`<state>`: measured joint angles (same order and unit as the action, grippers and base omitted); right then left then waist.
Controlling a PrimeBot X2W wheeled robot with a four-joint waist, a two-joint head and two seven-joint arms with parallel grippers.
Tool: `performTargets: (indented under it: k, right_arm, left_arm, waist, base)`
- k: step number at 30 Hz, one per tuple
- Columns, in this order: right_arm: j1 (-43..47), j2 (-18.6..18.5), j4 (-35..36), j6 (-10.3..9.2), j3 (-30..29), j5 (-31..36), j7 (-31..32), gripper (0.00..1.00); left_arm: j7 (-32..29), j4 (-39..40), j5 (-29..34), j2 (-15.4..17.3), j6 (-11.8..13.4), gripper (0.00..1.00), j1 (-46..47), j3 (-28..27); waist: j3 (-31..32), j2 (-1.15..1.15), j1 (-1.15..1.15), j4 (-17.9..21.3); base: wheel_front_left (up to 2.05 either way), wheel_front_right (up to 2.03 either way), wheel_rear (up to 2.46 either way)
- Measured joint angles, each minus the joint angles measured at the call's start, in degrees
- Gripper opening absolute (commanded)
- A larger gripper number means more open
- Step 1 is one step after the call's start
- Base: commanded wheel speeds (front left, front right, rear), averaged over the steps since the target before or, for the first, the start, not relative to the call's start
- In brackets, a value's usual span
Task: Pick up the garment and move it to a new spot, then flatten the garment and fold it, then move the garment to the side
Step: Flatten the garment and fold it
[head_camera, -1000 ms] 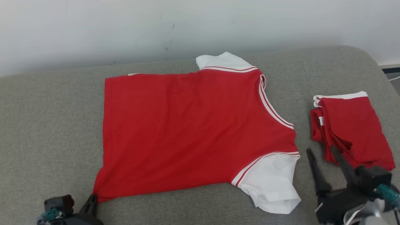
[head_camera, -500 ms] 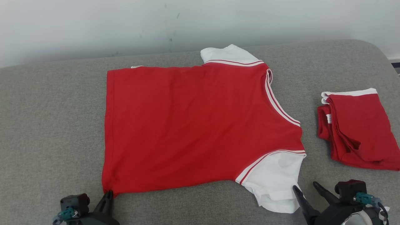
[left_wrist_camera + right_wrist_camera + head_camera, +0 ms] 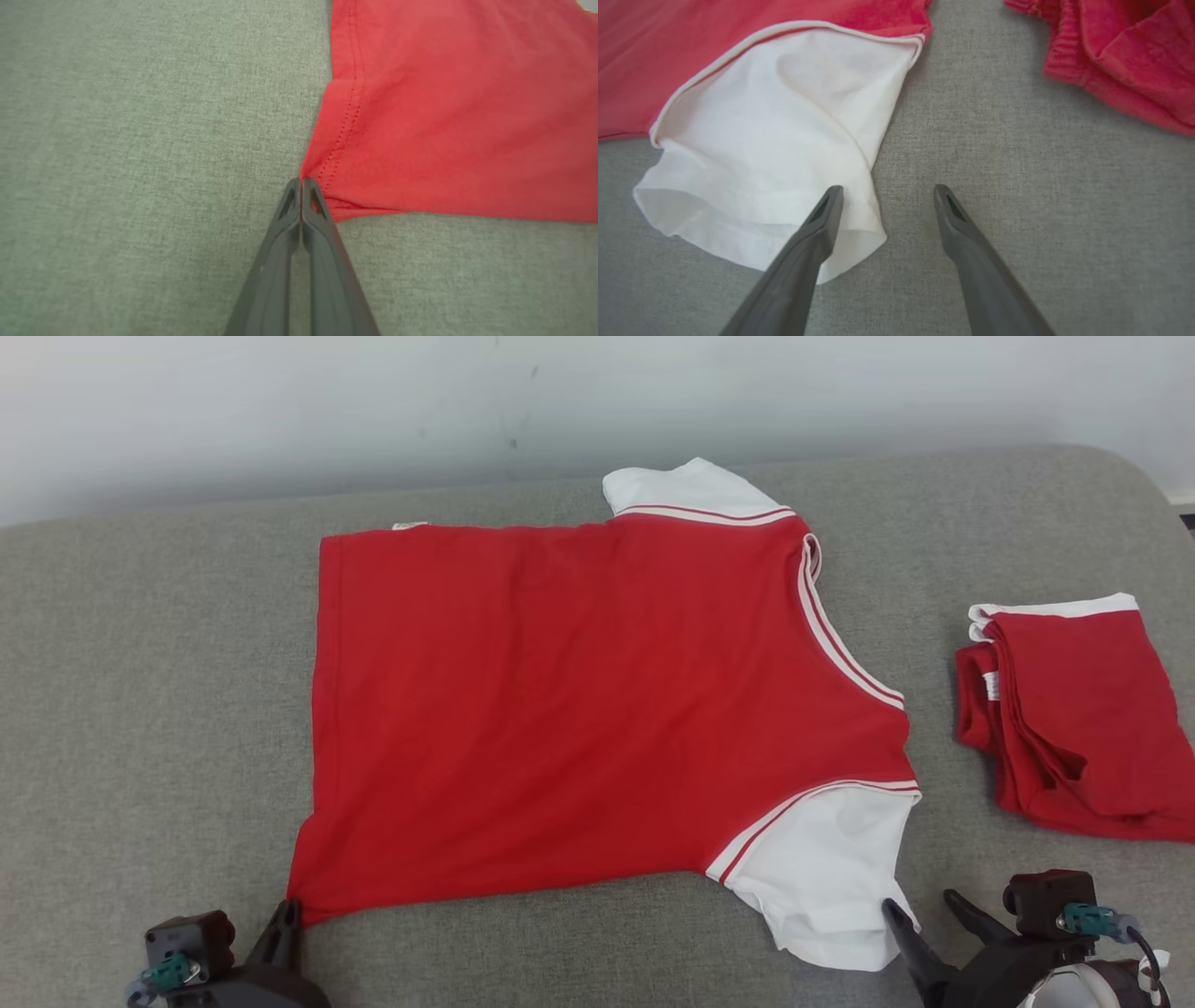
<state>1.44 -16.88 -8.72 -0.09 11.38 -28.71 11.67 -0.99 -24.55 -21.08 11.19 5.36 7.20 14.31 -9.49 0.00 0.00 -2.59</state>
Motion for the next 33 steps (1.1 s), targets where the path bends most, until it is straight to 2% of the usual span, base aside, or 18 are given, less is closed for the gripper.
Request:
performTargets:
  k: [6,15,16,18,19,25,33]
  right_arm:
    - [0.1,-0.2,1.0,-0.51,0.6,0.0,1.6,1.0]
    - [-0.1,0.5,2.4,-0.4,1.5,-1.5,3.5,0.98]
    - [-0.3,0.5,2.4,-0.4,1.5,-1.5,3.8,0.51]
    - [-0.7,0.6,2.4,-0.36,1.7,-1.5,4.1,0.07]
    - [-0.8,0.6,2.4,-0.33,1.8,-1.5,4.3,0.0]
    - [-1.0,0.0,3.2,-0.59,1.1,-1.3,4.2,0.0]
    - [-1.0,-2.3,6.0,-2.5,-0.1,1.5,4.0,0.0]
  left_arm:
    - [0.6,-0.1,1.6,-1.6,1.1,0.0,0.0,-1.4]
    - [0.6,0.1,2.4,-2.1,1.2,0.0,-0.2,-2.0]
    - [0.6,0.2,2.4,-2.2,1.2,0.0,-0.2,-2.0]
    - [0.6,0.2,2.5,-2.3,1.3,0.0,-0.2,-2.1]
    - [0.6,0.3,2.7,-2.4,1.5,0.0,-0.2,-2.1]
    - [0.5,0.5,3.0,-2.6,1.7,0.0,-0.5,-2.3]
    - [0.5,1.2,3.5,-2.6,1.7,0.0,-1.2,-2.9]
  waist:
    - [-0.9,0.0,0.0,-0.3]
    - [-1.2,0.0,0.0,-0.2]
    - [-1.2,0.0,0.0,-0.2]
    - [-1.2,0.0,0.0,-0.2]
    - [-1.2,0.0,0.0,-0.2]
    - [-0.8,0.0,0.0,-0.1]
    - [0.0,0.0,0.0,0.2]
  base:
    - [0.0,0.0,0.0]
    - [0.0,0.0,0.0]
    - [0.0,0.0,0.0]
    - [0.0,0.0,0.0]
    - [0.0,0.0,0.0]
    - [0.0,0.0,0.0]
    - [0.0,0.0,0.0]
